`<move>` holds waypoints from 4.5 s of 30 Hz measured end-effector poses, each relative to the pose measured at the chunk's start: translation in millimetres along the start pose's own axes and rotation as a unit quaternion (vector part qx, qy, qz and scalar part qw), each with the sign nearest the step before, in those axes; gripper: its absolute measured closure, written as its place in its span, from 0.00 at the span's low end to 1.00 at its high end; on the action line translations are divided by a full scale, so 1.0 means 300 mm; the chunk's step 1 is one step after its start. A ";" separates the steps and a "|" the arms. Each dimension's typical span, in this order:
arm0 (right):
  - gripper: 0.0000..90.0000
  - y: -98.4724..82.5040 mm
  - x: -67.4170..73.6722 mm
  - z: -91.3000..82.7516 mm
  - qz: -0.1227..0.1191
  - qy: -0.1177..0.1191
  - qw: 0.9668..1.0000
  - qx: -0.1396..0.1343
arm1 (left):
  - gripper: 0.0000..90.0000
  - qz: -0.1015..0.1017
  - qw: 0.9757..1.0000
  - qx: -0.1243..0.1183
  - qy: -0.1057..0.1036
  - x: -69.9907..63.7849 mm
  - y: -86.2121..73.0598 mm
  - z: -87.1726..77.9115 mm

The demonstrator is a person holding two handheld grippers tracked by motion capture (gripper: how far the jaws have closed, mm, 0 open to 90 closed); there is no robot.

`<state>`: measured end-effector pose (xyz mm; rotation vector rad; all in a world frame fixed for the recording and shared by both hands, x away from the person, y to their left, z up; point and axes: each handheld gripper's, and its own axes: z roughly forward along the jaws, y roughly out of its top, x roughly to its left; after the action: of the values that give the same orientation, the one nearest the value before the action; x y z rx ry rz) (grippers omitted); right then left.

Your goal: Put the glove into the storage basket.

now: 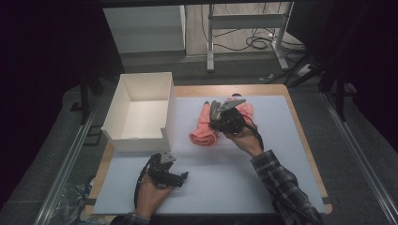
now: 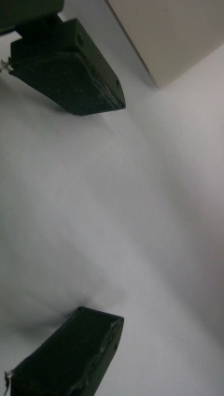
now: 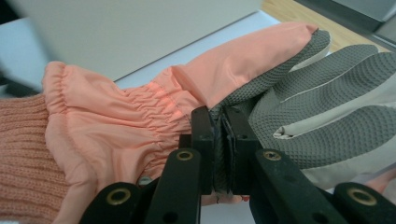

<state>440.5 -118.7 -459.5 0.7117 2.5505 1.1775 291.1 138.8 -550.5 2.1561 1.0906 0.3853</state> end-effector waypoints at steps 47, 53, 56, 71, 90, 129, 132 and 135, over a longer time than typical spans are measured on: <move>0.66 -0.233 0.097 -0.193 -0.058 0.052 0.997 -0.021 | 0.01 0.001 1.000 0.000 0.001 0.000 0.000 0.000; 0.60 -0.214 0.062 -0.211 -0.039 0.025 0.999 -0.017 | 0.01 0.000 1.000 0.001 0.000 0.000 0.000 0.000; 0.59 -0.207 0.037 -0.220 -0.026 0.012 0.999 -0.018 | 0.01 0.000 1.000 0.001 0.000 0.000 0.000 0.000; 0.70 -0.184 -0.170 -0.243 0.042 -0.084 0.996 -0.012 | 0.01 0.000 1.000 0.001 0.000 0.000 0.000 0.000; 0.45 -0.190 -0.345 -0.048 0.120 -0.131 0.984 0.018 | 0.01 0.000 1.000 0.000 0.000 0.000 0.000 0.000; 0.94 -0.198 -0.348 -0.236 0.181 -0.136 0.974 -0.020 | 0.01 0.000 1.000 0.000 0.000 0.000 0.000 0.000; 0.94 -0.194 -0.317 -0.264 0.192 -0.119 0.974 -0.027 | 0.01 0.000 1.000 0.000 0.000 0.000 0.000 0.000; 0.94 -0.192 -0.273 -0.281 0.190 -0.104 0.976 -0.027 | 0.01 0.000 1.000 0.000 0.000 0.000 0.000 0.000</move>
<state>456.8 -248.0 -447.9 1.2794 2.2613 1.2002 291.1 138.8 -550.5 2.1573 1.0905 0.3856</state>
